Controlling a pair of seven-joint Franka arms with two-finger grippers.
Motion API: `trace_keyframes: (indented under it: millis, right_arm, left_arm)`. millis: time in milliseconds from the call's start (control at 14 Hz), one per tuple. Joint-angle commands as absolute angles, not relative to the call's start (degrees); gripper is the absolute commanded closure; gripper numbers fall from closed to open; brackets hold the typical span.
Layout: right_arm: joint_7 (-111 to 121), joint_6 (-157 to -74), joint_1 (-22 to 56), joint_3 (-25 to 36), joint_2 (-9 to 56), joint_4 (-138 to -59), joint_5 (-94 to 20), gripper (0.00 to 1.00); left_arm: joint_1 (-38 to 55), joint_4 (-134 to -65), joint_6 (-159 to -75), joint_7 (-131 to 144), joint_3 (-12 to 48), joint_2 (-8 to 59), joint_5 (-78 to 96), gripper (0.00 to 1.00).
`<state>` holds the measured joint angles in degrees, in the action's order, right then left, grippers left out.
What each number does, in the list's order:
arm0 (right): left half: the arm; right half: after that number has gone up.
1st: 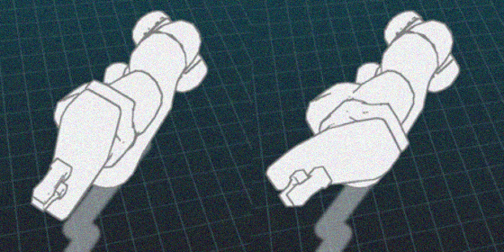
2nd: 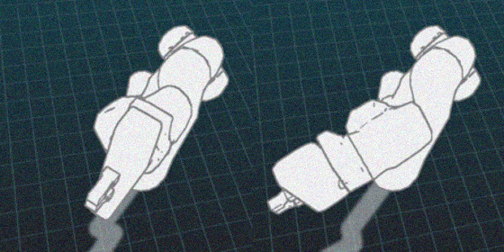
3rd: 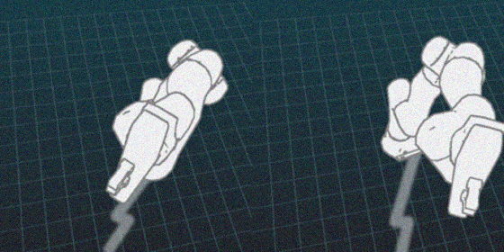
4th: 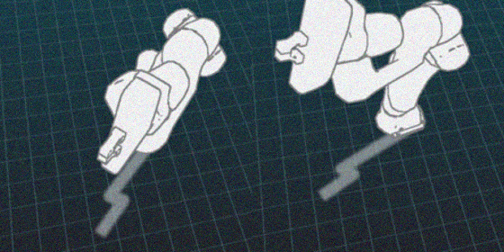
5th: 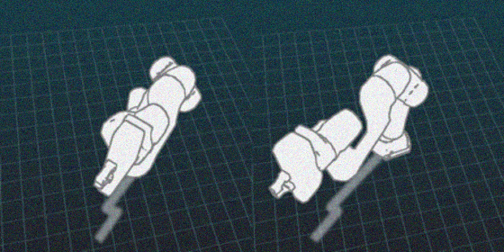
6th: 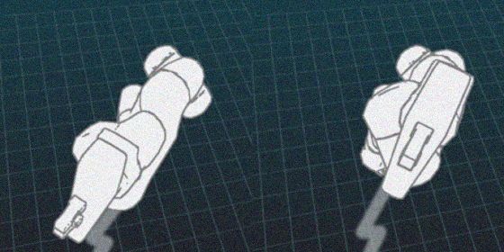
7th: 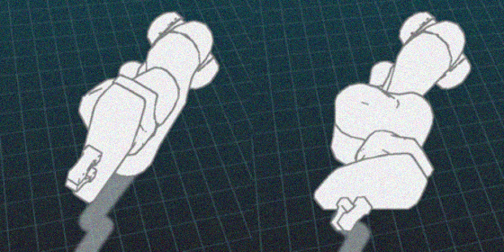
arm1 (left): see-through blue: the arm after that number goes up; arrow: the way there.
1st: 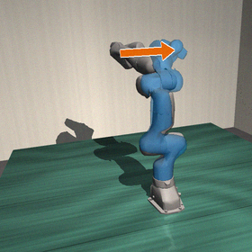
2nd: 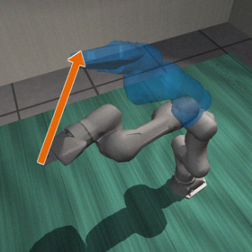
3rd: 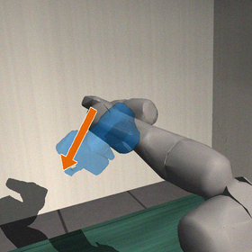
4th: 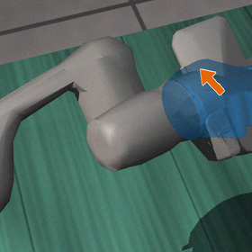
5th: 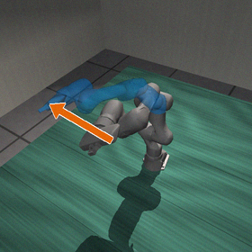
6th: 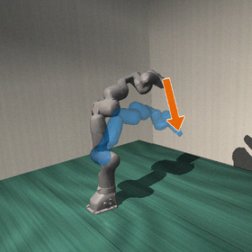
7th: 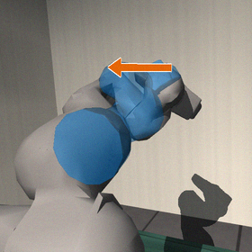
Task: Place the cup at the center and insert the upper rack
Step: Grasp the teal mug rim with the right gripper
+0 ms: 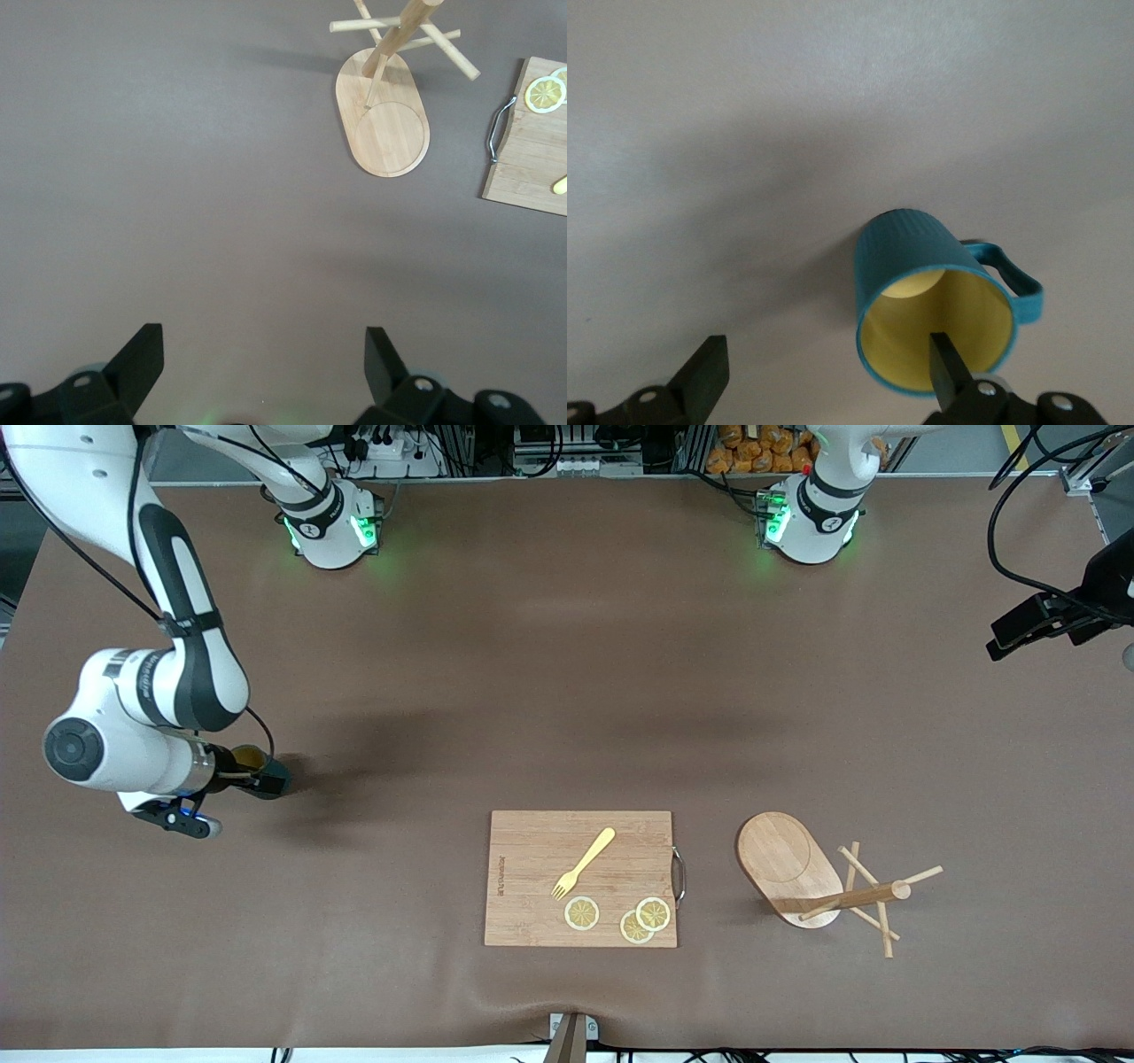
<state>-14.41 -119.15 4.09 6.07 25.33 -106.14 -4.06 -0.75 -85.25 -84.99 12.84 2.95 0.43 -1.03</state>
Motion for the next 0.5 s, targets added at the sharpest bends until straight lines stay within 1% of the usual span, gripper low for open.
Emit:
trace_keyframes:
  millis: [0,72,143,215,430]
  right_arm:
    - [-14.5,-119.79,3.34,5.45,27.59,-105.21,-5.27,0.0]
    - [-14.59,-119.79,3.34,5.45,27.77,-105.21,-5.19,0.02]
    - [-14.59,-119.79,3.34,5.45,27.86,-105.21,-5.27,0.19]
    - [-14.59,-119.71,3.34,5.54,27.86,-105.29,-5.19,0.38]
    - [-14.33,-120.41,3.34,5.54,27.95,-106.52,-5.19,0.84]
  left_arm:
    - [-0.53,-84.9,-85.08,12.83,2.9,0.35,-2.02,0.0]
    - [-0.44,-84.9,-85.08,12.83,2.9,0.44,-2.02,0.0]
    - [-0.44,-84.9,-85.08,12.83,2.9,0.44,-1.93,0.0]
    - [-0.44,-84.9,-85.08,12.83,2.9,0.44,-1.93,0.0]
    - [-0.44,-84.9,-85.08,12.83,2.99,0.35,-1.93,0.0]
